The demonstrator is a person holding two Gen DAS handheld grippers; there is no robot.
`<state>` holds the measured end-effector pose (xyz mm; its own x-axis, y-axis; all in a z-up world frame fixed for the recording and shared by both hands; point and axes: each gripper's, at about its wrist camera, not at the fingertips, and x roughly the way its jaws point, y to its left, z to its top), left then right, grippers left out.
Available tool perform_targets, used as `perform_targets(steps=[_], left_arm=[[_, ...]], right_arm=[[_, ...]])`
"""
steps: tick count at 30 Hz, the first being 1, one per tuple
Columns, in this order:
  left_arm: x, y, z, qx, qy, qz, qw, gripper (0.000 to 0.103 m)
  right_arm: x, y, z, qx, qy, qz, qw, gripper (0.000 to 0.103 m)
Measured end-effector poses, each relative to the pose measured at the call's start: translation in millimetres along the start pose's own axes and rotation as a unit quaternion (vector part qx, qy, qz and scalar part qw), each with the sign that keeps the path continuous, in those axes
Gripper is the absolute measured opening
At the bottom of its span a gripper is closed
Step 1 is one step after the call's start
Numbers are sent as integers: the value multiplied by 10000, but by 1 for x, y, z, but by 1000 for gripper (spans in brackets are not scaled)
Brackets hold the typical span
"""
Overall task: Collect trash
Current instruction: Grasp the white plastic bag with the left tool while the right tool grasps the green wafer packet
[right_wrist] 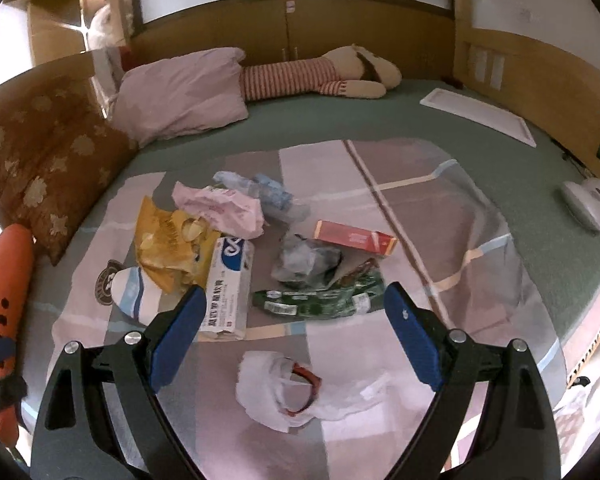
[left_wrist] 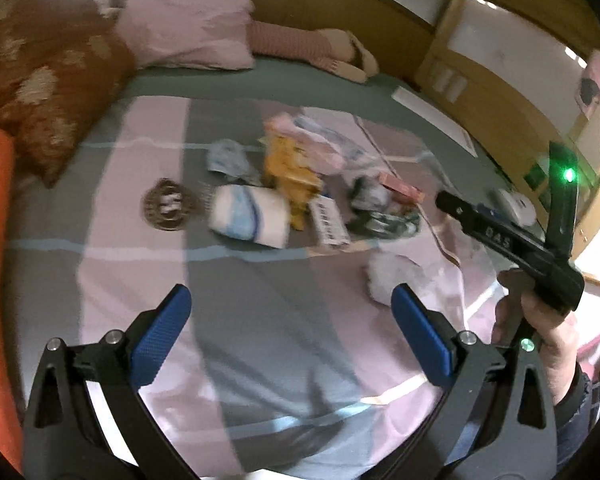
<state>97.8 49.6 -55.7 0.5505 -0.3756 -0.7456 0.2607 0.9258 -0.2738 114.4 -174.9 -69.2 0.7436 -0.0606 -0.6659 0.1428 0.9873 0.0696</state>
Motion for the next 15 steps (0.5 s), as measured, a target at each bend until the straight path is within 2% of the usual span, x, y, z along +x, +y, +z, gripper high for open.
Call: perform_targets(steps=[5, 10, 15], left_arm=[[36, -33, -5, 305, 480, -242, 9981, 100], [55, -64, -15, 680, 696, -413, 9944, 100], [75, -84, -20, 699, 890, -512, 9923, 100]], right_arm=[[-2, -24, -5, 148, 151, -238, 9995, 89], [-25, -48, -12, 207, 97, -458, 9987, 89], [-51, -73, -21, 307, 47, -556, 9980, 89]])
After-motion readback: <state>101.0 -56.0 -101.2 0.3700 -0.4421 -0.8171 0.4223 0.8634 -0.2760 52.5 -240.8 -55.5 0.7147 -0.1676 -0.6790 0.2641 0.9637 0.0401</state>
